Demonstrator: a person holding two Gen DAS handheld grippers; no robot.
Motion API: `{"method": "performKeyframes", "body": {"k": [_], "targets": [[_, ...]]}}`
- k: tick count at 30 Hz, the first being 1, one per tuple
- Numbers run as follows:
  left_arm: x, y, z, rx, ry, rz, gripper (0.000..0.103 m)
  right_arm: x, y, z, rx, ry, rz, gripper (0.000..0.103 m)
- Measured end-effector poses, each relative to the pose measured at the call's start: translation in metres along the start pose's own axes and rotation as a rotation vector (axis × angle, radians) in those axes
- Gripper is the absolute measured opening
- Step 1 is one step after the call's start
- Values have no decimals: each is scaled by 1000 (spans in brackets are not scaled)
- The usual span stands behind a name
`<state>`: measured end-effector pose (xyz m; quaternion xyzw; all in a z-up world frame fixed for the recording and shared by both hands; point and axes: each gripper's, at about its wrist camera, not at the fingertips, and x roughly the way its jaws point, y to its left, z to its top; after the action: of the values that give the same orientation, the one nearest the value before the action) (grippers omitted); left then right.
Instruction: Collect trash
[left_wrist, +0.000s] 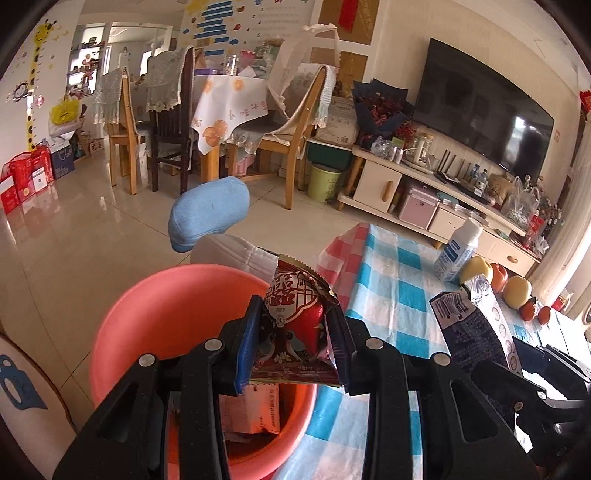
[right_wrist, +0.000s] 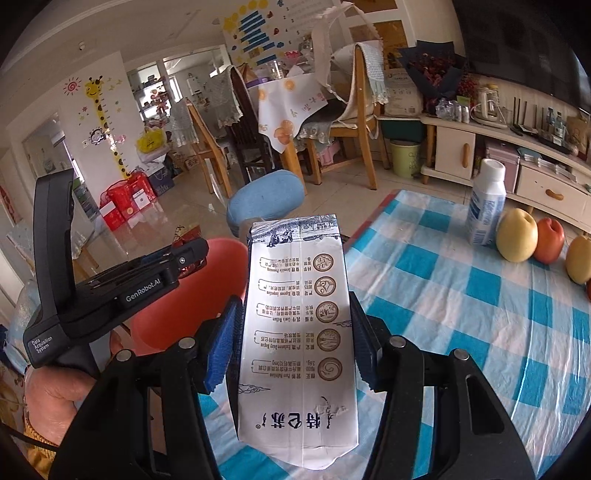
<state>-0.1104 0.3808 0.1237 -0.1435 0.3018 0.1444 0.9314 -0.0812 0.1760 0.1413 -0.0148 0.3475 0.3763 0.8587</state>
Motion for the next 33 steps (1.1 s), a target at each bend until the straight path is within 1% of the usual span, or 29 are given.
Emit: {"method": "performKeyframes", "body": {"k": [7, 14, 16, 19, 20, 21, 22, 23, 24, 25, 27, 28, 30, 31, 32, 33], "targets": [[-1, 44, 3, -104, 4, 32, 37, 29, 36, 20, -35, 8, 64, 57], [6, 75, 1, -191, 22, 51, 37, 62, 72, 34, -47, 17, 148, 57], [9, 87, 0, -234, 31, 62, 37, 73, 77, 37, -34, 19, 164, 57], [12, 99, -1, -291, 37, 81, 37, 93, 77, 37, 10, 48, 206, 58], [13, 103, -2, -311, 39, 87, 37, 97, 77, 36, 24, 51, 215, 61], [14, 107, -3, -335, 41, 92, 38, 101, 76, 35, 41, 59, 226, 69], [14, 110, -3, -347, 43, 101, 47, 103, 74, 33, 59, 64, 232, 72], [15, 112, -4, -356, 46, 119, 66, 103, 73, 32, 72, 60, 232, 73], [14, 112, -6, -362, 45, 138, 71, 102, 72, 30, 80, 54, 231, 73], [13, 111, -7, -361, 40, 138, 72, 99, 69, 29, 85, 46, 227, 74], [12, 109, -6, -353, 34, 137, 77, 91, 64, 26, 91, 21, 195, 80], [12, 108, -6, -347, 34, 144, 84, 85, 60, 24, 90, 7, 177, 81], [12, 105, -6, -328, 35, 158, 86, 75, 54, 20, 79, -9, 147, 82], [12, 103, -5, -319, 35, 162, 87, 70, 51, 17, 69, -15, 118, 84], [12, 100, -5, -310, 35, 166, 90, 66, 47, 15, 59, -16, 86, 86], [11, 100, -5, -303, 35, 168, 91, 63, 44, 12, 49, -16, 62, 86]]}}
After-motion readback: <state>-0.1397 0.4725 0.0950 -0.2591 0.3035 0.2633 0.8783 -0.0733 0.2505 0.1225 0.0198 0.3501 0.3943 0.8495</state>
